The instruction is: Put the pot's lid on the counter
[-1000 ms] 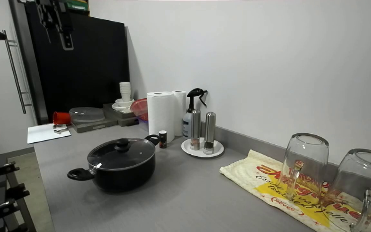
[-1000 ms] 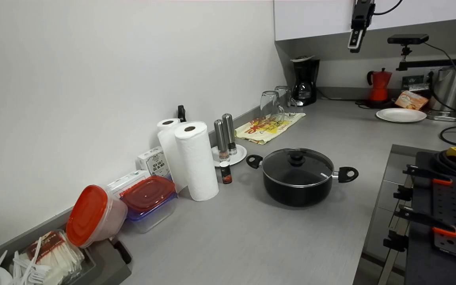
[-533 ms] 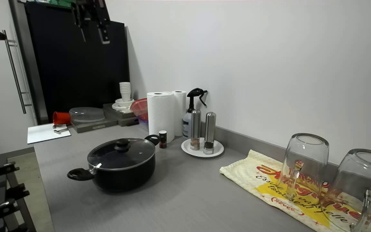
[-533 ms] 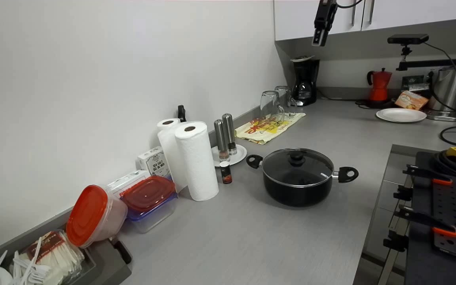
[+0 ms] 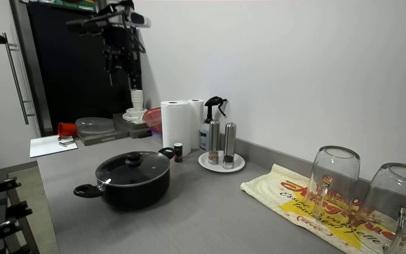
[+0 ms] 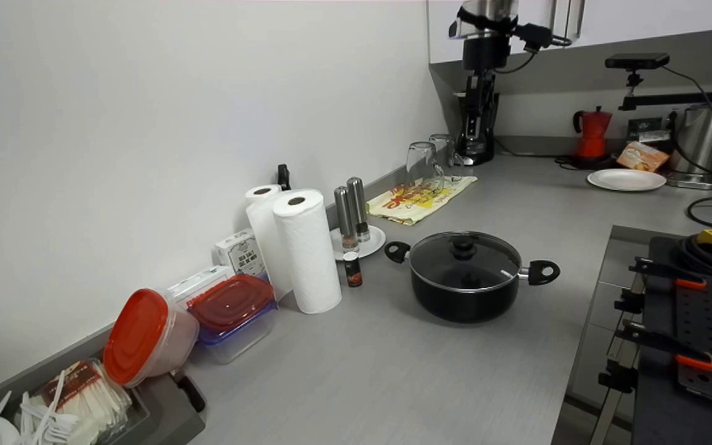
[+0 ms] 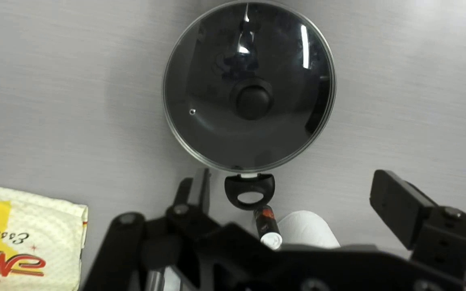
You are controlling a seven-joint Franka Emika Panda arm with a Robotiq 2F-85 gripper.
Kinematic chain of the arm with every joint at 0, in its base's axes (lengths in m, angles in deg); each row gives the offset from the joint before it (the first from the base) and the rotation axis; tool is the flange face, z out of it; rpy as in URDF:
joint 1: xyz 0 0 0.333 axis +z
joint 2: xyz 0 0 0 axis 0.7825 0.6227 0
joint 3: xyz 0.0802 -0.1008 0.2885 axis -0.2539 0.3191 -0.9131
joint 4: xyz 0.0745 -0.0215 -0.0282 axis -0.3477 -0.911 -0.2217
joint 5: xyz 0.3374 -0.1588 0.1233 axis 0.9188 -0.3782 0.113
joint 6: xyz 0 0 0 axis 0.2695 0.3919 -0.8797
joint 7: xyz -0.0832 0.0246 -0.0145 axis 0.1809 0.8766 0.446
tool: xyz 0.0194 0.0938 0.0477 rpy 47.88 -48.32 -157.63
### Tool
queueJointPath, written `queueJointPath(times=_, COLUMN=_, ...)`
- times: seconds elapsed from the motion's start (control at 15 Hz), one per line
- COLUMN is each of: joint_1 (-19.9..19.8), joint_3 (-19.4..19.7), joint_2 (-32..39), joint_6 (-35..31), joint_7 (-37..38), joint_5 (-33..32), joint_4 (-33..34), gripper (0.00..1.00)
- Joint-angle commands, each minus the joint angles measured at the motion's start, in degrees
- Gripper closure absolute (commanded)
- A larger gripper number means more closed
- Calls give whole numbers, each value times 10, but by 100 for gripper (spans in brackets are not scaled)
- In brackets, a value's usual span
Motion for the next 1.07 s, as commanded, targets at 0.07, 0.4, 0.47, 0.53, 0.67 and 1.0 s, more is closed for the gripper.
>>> queueJointPath(times=0.07, joint_1=-9, joint_3=-15, joint_2=60, joint_6=-27, joint_7=-7, joint_5=27, joint_4=-14, gripper=0)
queueJointPath(times=0.4, joint_1=-14, joint_3=-27, joint_2=129, joint_6=-38, joint_7=-8, joint_5=43, joint_4=1, gripper=0)
queueJointPath(times=0.47, joint_1=-16, joint_3=-29, joint_2=142, joint_6=-42, joint_7=-8, joint_5=45, joint_4=9, gripper=0)
queueJointPath(times=0.53, joint_1=-17, joint_3=-32, joint_2=158, joint_6=-46, joint_7=-7, joint_5=47, joint_4=20, gripper=0)
queueJointPath(times=0.67, joint_1=-20, joint_3=-37, joint_2=194, joint_6=-61, joint_7=7, joint_5=40, joint_4=46, gripper=0)
queueJointPath(times=1.0, joint_1=-29, joint_3=-41, joint_2=262, joint_6=-103, joint_7=47, joint_5=29, joint_4=92, gripper=0)
